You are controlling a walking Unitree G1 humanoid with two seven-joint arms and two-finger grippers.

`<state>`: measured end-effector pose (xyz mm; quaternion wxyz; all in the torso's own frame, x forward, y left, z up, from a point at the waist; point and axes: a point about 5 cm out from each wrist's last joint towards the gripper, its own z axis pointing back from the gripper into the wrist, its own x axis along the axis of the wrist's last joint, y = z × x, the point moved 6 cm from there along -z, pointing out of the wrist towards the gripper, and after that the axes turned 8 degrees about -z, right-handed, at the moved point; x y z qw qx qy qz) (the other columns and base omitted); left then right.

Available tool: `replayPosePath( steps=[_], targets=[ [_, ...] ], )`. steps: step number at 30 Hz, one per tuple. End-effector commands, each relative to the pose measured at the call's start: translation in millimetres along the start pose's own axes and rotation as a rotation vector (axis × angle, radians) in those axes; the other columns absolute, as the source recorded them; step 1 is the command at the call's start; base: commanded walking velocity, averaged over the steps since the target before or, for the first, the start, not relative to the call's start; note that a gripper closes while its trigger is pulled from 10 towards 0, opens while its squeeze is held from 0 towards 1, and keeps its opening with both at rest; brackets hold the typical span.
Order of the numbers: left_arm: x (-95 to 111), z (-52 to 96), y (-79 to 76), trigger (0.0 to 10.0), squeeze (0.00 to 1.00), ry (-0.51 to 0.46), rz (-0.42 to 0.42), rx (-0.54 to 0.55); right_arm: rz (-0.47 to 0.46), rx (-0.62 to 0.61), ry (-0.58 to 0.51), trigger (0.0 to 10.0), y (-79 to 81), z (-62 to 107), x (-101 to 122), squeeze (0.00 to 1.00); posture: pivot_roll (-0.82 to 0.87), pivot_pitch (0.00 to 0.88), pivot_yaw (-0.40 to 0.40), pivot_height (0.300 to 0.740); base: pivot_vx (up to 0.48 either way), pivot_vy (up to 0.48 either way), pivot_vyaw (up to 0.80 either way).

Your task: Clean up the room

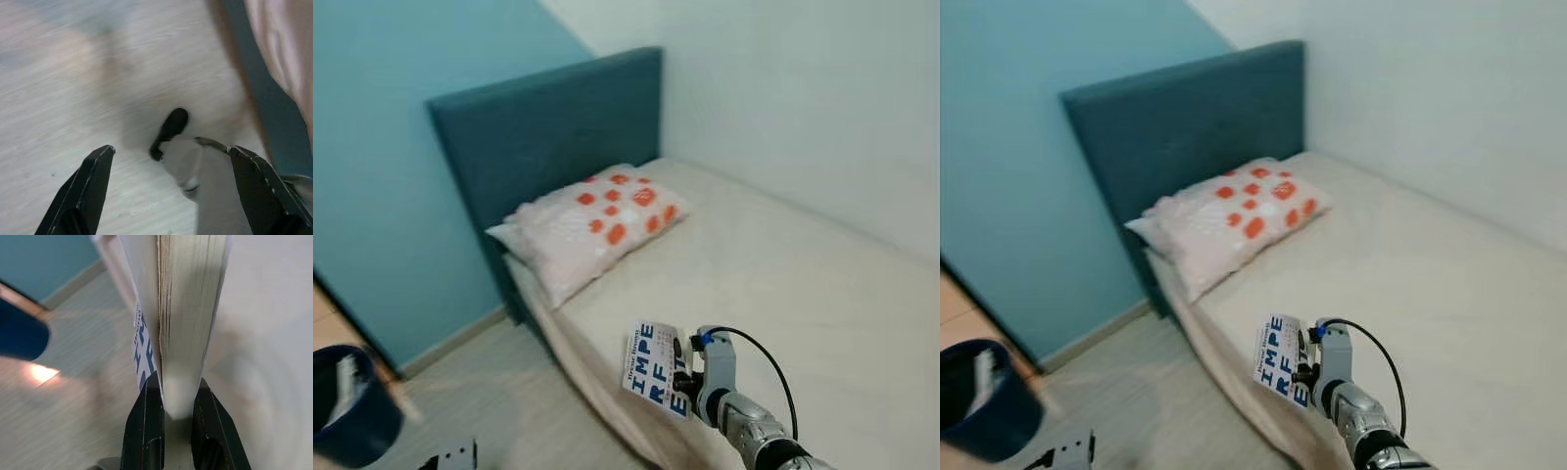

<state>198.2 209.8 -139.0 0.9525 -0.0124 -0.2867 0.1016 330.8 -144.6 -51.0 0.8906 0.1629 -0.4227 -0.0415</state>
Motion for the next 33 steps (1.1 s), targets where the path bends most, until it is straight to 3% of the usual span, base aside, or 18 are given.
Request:
replayPosePath(
  steps=[1, 11, 12, 13, 17, 22, 30, 33],
  targets=[
    [-2, 0.3, 0.8, 10.0, 0.0, 0.007, -0.012, -0.001, -0.02, -0.003, -0.042, 0.0, -1.7, 0.0, 11, 0.0, -0.08, 0.021, 0.005, 0.74, 0.0, 0.0, 0.8],
    [-1, 0.1, -2.3, 10.0, 0.0, 0.005, -0.041, -0.022, -0.06, -0.039, -0.095, 0.0, -8.1, 1.0, 21, 0.0, -0.08, 0.019, 0.005, 0.74, 0.0, 0.0, 0.64],
    [-1, 0.1, -2.3, 10.0, 0.0, 0.007, -0.048, -0.023, -0.067, -0.047, -0.103, 0.8, -9.3, 1.2, 22, 0.0, -0.08, 0.02, 0.006, 0.74, 0.251, 0.0, 0.0],
    [-2, 0.1, -2.3, 10.0, 0.0, 0.009, -0.05, -0.022, -0.066, -0.057, -0.104, 10.0, -10.6, 1.2, 23, 0.0, -0.08, 0.02, 0.007, 0.74, 0.304, 0.0, 0.0],
    [-5, 0.5, 0.2, 10.0, 0.0, 0.027, -0.089, -0.007, -0.072, -0.057, -0.108, 10.0, -10.6, 1.1, 24, 0.0, -0.08, 0.02, 0.007, 0.74, 0.323, 0.0, 0.0],
    [-6, 0.8, 1.5, 10.0, 0.0, 0.025, -0.076, -0.003, -0.046, -0.056, -0.109, 10.0, -11.1, 1.4, 25, 0.0, -0.08, 0.02, 0.007, 0.74, 0.343, 0.0, 0.0],
    [-7, 1.0, 1.7, 10.0, 0.0, 0.029, -0.081, -0.006, -0.068, -0.048, -0.131, 10.0, -10.8, 1.8, 29, 0.0, -0.08, 0.022, 0.007, 0.74, 0.357, 0.0, 0.8],
    [-8, 1.2, 1.8, 10.0, 0.0, 0.032, -0.084, -0.007, -0.086, -0.059, -0.137, 10.0, -12.6, 2.1, 30, 0.0, -0.08, 0.023, 0.009, 0.74, 0.371, 0.0, 0.0]
  ],
)
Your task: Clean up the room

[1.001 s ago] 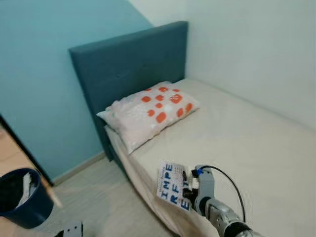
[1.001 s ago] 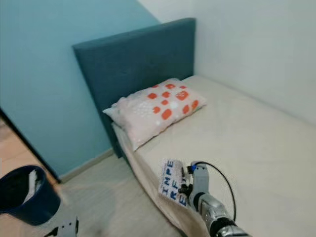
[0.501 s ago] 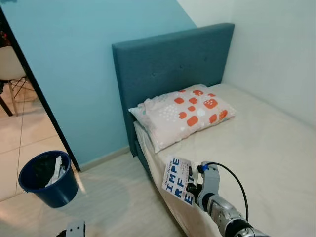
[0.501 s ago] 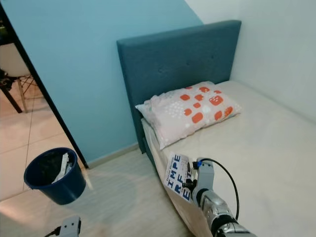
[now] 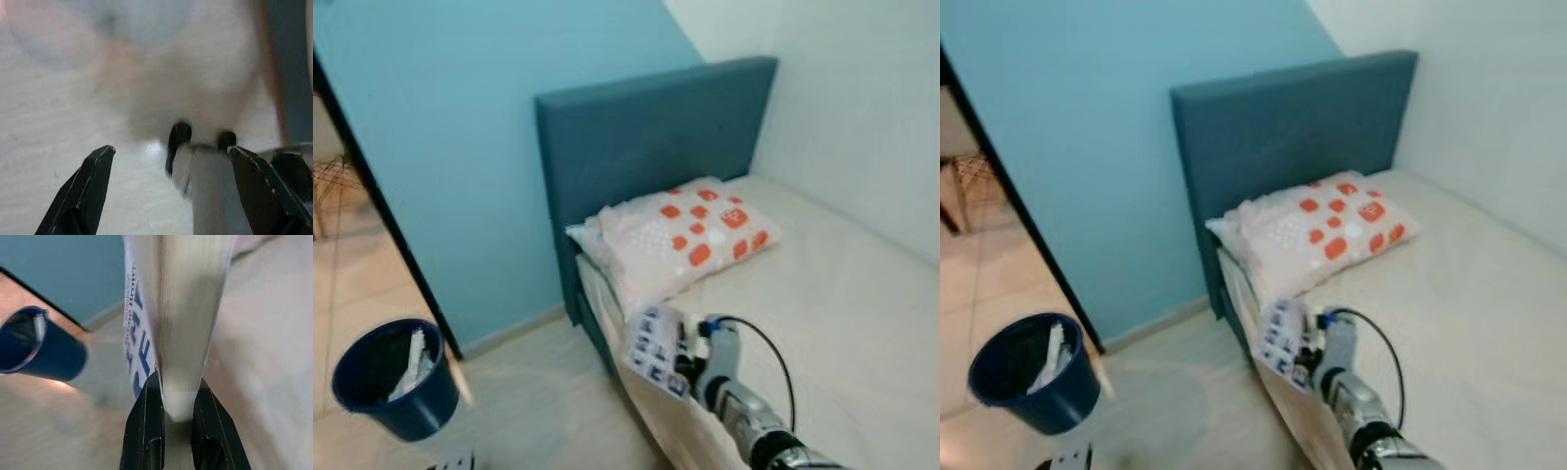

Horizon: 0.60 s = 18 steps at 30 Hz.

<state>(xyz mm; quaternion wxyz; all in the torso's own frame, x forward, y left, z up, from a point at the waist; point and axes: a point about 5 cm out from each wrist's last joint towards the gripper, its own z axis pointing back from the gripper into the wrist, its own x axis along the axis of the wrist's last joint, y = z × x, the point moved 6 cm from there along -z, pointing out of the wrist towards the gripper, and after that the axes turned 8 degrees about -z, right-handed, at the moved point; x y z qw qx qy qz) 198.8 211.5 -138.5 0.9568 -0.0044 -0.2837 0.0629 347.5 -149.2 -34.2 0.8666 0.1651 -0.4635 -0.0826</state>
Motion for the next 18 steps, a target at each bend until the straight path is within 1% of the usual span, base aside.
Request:
replayPosePath(
  steps=[1, 8, 10, 13, 15, 16, 18],
  targets=[
    [-10, 1.2, -0.2, 10.0, 0.0, 0.026, -0.008, -0.003, -0.023, -0.046, -0.033, 10.0, -13.6, 3.1, 7, 0.0, -0.08, 0.023, 0.01, 0.74, 0.371, 0.0, 0.0],
    [-11, 1.6, 0.7, 10.0, 0.0, 0.03, -0.021, -0.006, -0.049, -0.098, -0.042, 10.0, -22.8, 4.9, 8, 0.0, -0.09, 0.023, 0.015, 0.74, 0.376, 0.0, 0.0],
    [-10, 1.6, 0.6, 10.0, 0.0, 0.03, -0.025, -0.008, -0.049, -0.112, -0.031, 10.0, -25.5, 5.4, 6, 0.0, -0.09, 0.022, 0.017, 0.74, 0.379, 0.0, -0.5],
    [-9, 1.4, 0.2, 10.0, 0.0, 0.028, -0.027, -0.01, -0.065, -0.125, -0.031, 10.0, -27.9, 5.9, 6, 0.0, -0.09, 0.023, 0.018, 0.74, 0.379, 0.0, -0.76],
    [-8, 1.0, -1.1, 10.0, 0.0, 0.026, -0.031, -0.014, -0.102, -0.145, -0.047, 10.0, -33.3, 7.4, 8, 0.0, -0.09, 0.023, 0.02, 0.74, 0.379, 0.0, -0.75],
    [-8, 1.0, -1.1, 10.0, 0.0, 0.026, -0.031, -0.014, -0.102, -0.145, -0.047, 10.0, -33.3, 7.4, 8, 0.0, -0.09, 0.023, 0.02, 0.74, 0.379, 0.0, -0.74],
    [-6, 0.5, -2.8, 10.0, 0.0, 0.023, -0.034, -0.019, -0.145, -0.17, -0.073, 10.0, -40.8, 9.7, 13, 0.0, -0.09, 0.026, 0.019, 0.74, 0.381, 0.0, -0.74]
  ],
)
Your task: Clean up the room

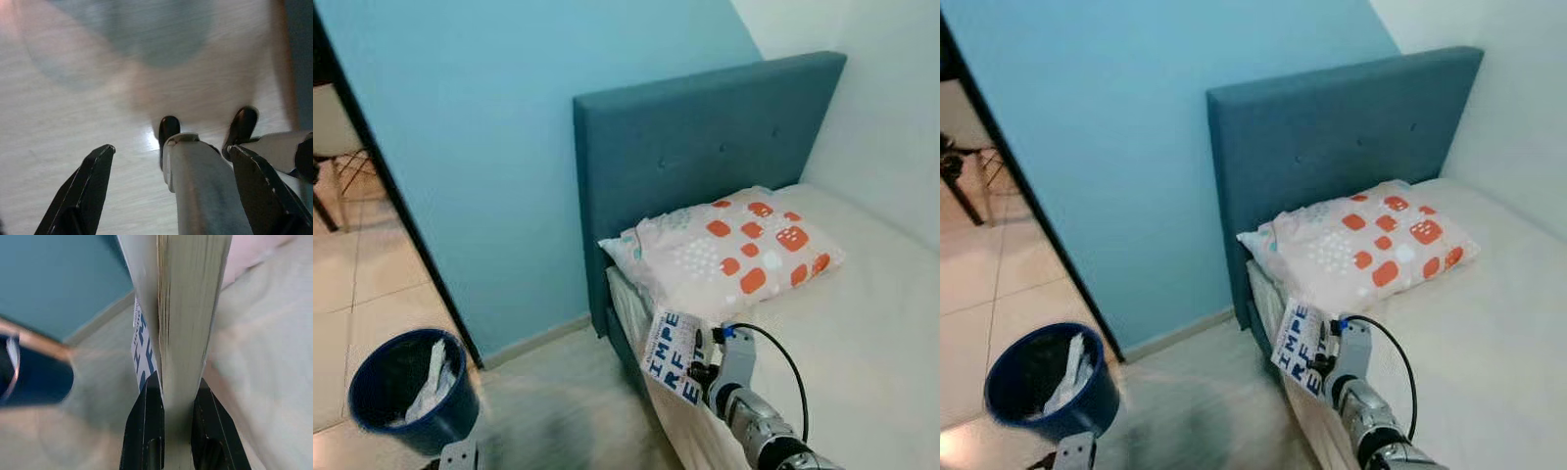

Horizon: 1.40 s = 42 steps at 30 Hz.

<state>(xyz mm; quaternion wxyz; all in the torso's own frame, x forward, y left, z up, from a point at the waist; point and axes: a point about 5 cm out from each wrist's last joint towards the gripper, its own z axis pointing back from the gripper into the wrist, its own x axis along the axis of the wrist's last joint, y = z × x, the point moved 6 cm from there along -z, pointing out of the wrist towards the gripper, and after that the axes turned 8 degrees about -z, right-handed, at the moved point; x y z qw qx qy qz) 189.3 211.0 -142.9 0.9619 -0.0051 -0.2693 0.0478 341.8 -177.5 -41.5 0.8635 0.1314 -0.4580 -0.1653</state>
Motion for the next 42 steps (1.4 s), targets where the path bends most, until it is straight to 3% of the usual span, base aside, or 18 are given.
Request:
replayPosePath(
  steps=[1, 9, 18, 25, 32, 36, 42],
  targets=[
    [5, -1.1, -4.1, 10.0, 0.0, -0.008, -0.006, -0.012, -0.049, -0.04, -0.058, 10.0, -12.6, 1.3, 17, 0.0, -0.09, 0.026, 0.021, 0.74, 0.382, 0.0, -0.74],
    [3, -1.1, -6.3, 10.0, 0.0, -0.005, -0.001, -0.021, -0.126, -0.059, -0.139, 10.0, -20.5, 3.1, 36, 0.0, -0.09, 0.03, 0.019, 0.74, 0.18, 0.0, -0.38],
    [-3, -0.5, -4.9, 10.0, 0.0, 0.017, -0.023, -0.011, -0.243, -0.039, -0.162, 10.0, -22.2, 3.7, 41, 0.0, -0.1, 0.033, 0.017, 0.74, 0.0, -0.44, 0.0],
    [-4, -0.2, -1.9, 10.0, 0.0, 0.021, -0.016, 0.008, -0.402, 0.017, -0.042, 10.0, -13.4, 2.5, 13, 0.0, -0.1, 0.038, 0.019, 0.74, 0.0, 0.0, 0.0],
    [-6, 0.2, -0.2, 10.0, 0.0, 0.027, -0.025, 0.011, -0.42, 0.113, 0.132, 10.0, 2.8, 6.7, -24, 0.0, -0.1, 0.048, 0.022, 0.74, 0.0, 0.0, 0.0],
    [-8, 0.5, -0.1, 10.0, 0.0, 0.03, -0.029, 0.01, -0.417, 0.115, 0.17, 10.0, 2.3, 9.2, -34, 0.0, -0.1, 0.052, 0.021, 0.74, 0.0, 0.0, 0.0],
    [-10, 1.0, 0.4, 10.0, 0.0, 0.033, -0.033, 0.009, -0.5, 0.06, 0.117, 10.0, -10.6, 9.6, -27, 0.0, -0.09, 0.063, 0.027, 0.731, 0.0, 0.0, 0.0]
  ],
)
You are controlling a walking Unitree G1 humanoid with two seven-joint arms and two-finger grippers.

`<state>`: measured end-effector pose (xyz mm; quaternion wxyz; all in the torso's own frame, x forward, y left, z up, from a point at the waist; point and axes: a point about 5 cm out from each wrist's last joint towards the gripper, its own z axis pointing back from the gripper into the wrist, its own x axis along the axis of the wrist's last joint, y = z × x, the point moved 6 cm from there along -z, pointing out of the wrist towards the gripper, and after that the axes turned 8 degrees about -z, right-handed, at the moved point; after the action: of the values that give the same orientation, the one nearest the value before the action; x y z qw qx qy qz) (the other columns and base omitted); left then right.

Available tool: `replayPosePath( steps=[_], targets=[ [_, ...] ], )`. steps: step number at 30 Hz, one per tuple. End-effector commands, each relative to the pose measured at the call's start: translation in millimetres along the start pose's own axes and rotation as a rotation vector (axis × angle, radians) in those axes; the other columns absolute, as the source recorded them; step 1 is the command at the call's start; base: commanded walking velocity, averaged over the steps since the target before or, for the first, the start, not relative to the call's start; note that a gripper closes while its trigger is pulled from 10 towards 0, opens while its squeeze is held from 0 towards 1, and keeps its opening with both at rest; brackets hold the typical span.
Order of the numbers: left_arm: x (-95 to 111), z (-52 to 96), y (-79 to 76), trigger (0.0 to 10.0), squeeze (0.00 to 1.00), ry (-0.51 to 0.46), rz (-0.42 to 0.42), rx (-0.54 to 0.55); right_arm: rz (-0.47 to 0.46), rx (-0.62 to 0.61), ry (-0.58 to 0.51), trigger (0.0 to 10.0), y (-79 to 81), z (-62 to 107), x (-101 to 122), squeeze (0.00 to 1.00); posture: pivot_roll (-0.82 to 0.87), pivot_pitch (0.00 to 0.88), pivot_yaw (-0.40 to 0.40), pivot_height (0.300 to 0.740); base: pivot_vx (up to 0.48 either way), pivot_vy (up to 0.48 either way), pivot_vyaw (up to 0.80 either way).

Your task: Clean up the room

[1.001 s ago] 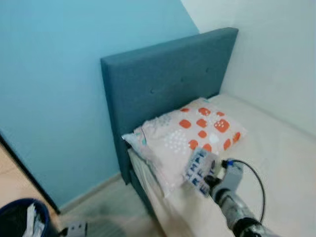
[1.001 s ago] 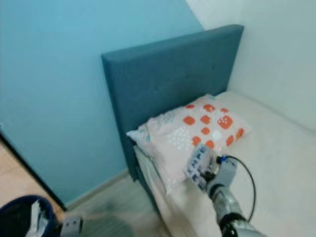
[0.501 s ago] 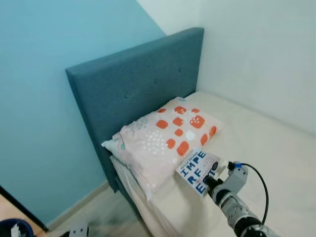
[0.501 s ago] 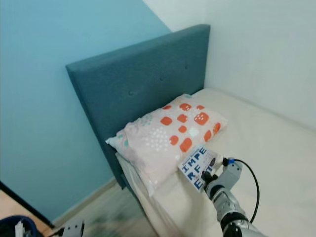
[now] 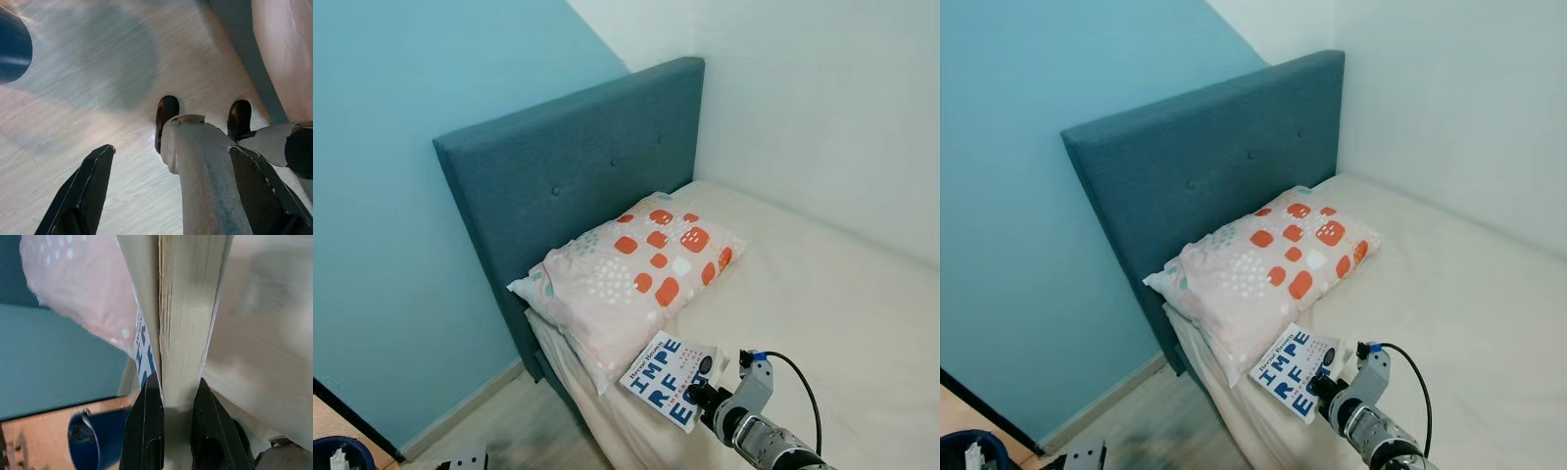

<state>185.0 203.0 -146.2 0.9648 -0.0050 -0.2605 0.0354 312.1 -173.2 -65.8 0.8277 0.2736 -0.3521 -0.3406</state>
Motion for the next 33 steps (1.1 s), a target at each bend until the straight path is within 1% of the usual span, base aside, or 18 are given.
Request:
replayPosePath(
  steps=[1, 6, 13, 19, 21, 24, 31, 33],
  targets=[
    [-5, 1.7, 8.3, 10.0, 0.0, 0.015, -0.009, 0.014, -0.028, 0.009, -0.04, 10.0, 2.8, -0.1, 10, 0.0, -0.09, 0.067, 0.029, 0.726, 0.0, 0.0, 0.0],
    [-6, 2.6, 11.9, 10.0, 0.0, 0.016, -0.013, 0.019, -0.028, 0.003, -0.058, 10.0, 2.0, 0.7, 15, 0.0, -0.08, 0.078, 0.031, 0.706, 0.0, 0.0, 0.0],
    [-7, 3.1, 14.1, 10.0, 0.0, 0.017, -0.014, 0.023, -0.027, 0.004, -0.062, 10.0, 1.9, 0.8, 16, 0.0, -0.07, 0.087, 0.035, 0.691, 0.0, 0.0, 0.0],
    [-10, 4.0, 15.8, 10.0, 0.0, 0.019, -0.016, 0.022, -0.044, -0.017, -0.081, 10.0, -2.9, 1.8, 16, 0.0, -0.06, 0.103, 0.041, 0.671, 0.0, 0.0, 0.0],
    [-11, 4.9, 19.2, 10.0, 0.0, 0.02, -0.017, 0.027, -0.039, -0.045, -0.087, 10.0, -8.2, 3.0, 17, 0.0, -0.05, 0.107, 0.043, 0.656, 0.0, 0.0, 0.0],
    [-11, 5.2, 20.9, 10.0, 0.0, 0.018, -0.017, 0.03, -0.045, -0.053, -0.092, 10.0, -10.0, 3.5, 17, 0.0, -0.05, 0.105, 0.043, 0.646, 0.0, 0.0, 0.0],
    [-2, 5.0, 23.5, 10.0, 0.0, -0.017, 0.003, 0.036, -0.047, -0.071, -0.103, 10.0, -13.6, 4.5, 18, 0.0, -0.05, 0.108, 0.041, 0.626, 0.0, 0.0, 0.0],
    [6, 5.3, 29.4, 10.0, 0.0, -0.048, 0.007, 0.066, -0.059, -0.071, -0.115, 10.0, -15.1, 5.2, 19, 0.0, -0.05, 0.113, 0.038, 0.616, 0.0, 0.0, 0.0]
  ],
)
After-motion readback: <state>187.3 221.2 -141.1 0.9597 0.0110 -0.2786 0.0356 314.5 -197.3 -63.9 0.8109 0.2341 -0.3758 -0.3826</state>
